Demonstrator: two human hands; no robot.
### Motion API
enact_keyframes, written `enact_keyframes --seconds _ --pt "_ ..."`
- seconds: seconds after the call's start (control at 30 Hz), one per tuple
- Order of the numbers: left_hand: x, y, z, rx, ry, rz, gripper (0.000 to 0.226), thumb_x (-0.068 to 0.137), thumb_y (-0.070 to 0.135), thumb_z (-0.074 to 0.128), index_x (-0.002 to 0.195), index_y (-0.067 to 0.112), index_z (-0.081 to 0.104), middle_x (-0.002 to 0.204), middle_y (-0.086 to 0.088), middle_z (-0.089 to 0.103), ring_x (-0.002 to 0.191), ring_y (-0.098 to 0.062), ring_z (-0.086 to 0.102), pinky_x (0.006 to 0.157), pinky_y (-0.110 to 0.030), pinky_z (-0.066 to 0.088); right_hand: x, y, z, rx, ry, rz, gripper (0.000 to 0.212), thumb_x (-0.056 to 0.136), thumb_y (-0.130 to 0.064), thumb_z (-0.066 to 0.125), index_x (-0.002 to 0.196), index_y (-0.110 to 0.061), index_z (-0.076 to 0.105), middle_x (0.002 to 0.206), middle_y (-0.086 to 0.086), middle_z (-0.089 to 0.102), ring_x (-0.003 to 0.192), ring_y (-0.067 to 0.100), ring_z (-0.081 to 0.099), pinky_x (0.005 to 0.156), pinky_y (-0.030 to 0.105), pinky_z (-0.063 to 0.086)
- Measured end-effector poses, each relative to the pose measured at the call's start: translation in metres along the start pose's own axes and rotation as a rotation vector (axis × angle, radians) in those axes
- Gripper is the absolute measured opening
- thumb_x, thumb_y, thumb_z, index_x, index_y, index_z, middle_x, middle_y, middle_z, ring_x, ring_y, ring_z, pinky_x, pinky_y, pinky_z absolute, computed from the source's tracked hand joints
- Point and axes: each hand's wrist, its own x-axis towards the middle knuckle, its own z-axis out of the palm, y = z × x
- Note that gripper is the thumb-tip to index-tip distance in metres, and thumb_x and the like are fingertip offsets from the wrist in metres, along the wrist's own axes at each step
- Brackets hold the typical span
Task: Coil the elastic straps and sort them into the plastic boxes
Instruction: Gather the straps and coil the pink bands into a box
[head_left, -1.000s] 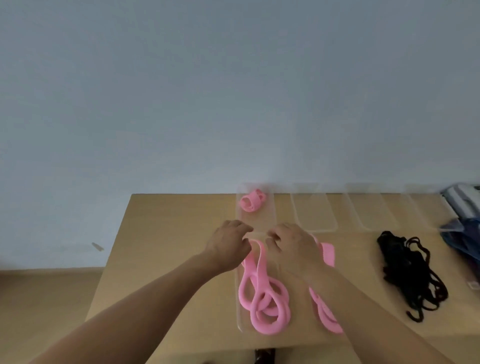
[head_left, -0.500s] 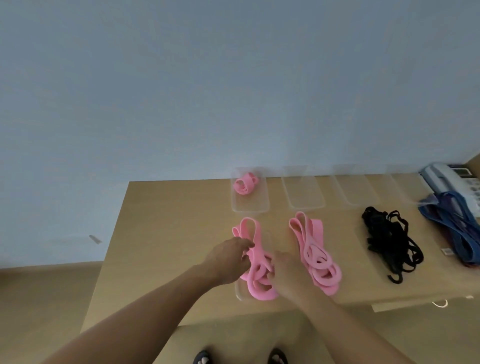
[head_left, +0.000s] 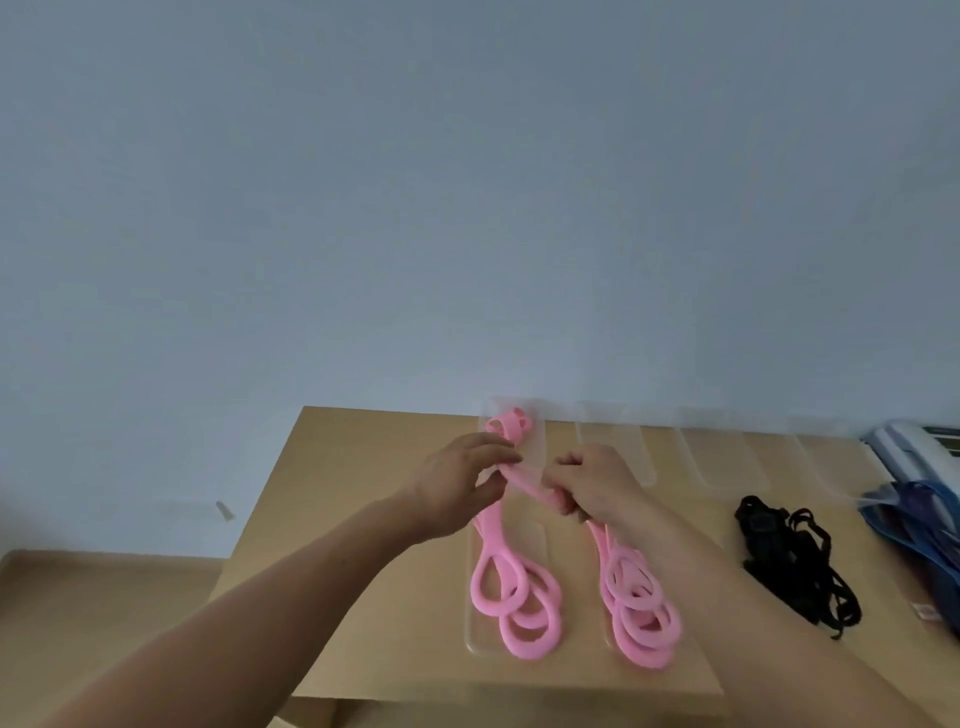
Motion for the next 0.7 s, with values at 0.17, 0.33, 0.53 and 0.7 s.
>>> enact_keyframes --seconds 0.17,0.33,0.53,0.7 --pt "0.011 0.024 -0.023 -0.14 0.091 -0.022 0.026 0.1 0.019 0.051 0.124 0.02 0.062 0.105 0.007 0.07 0.091 -0.009 0.06 0.078 -0.023 0.045 -0.004 -0.028 -0.021 0.041 0.013 -0.114 0.017 0.09 -0.023 0.062 0.083 -0.01 0.071 0.062 -0.001 0.066 0.051 0.007 0.057 0.05 0.024 0.043" --pt "0.026 0.041 -0.036 -0.356 0.205 -0.16 0.018 0.101 0.021 0.048 0.117 0.019 0.055 0.089 0.002 0.075 0.079 -0.017 0.068 0.077 -0.041 0.054 -0.019 -0.061 -0.047 0.152 0.077 -0.351 0.037 0.098 -0.04 0.053 0.085 -0.01 0.072 0.077 -0.004 0.073 0.066 0.0 0.062 0.058 0.012 0.044" --pt "0.04 0.068 -0.058 -0.676 0.162 -0.229 0.026 0.099 0.032 0.051 0.1 0.009 0.062 0.083 -0.004 0.076 0.073 -0.028 0.071 0.066 -0.038 0.06 -0.027 -0.083 -0.061 0.007 0.138 -0.501 0.019 0.096 -0.027 0.057 0.086 -0.031 0.072 0.079 -0.014 0.072 0.061 -0.005 0.058 0.059 0.014 0.043" --pt "0.045 0.084 -0.078 -0.78 0.063 -0.234 0.035 0.091 0.041 0.059 0.101 0.008 0.062 0.08 -0.012 0.075 0.067 -0.028 0.071 0.056 -0.034 0.056 -0.034 -0.095 -0.072 0.127 0.05 -0.536 0.015 0.091 -0.037 0.062 0.091 -0.039 0.077 0.082 -0.007 0.074 0.069 0.002 0.062 0.058 0.021 0.046"
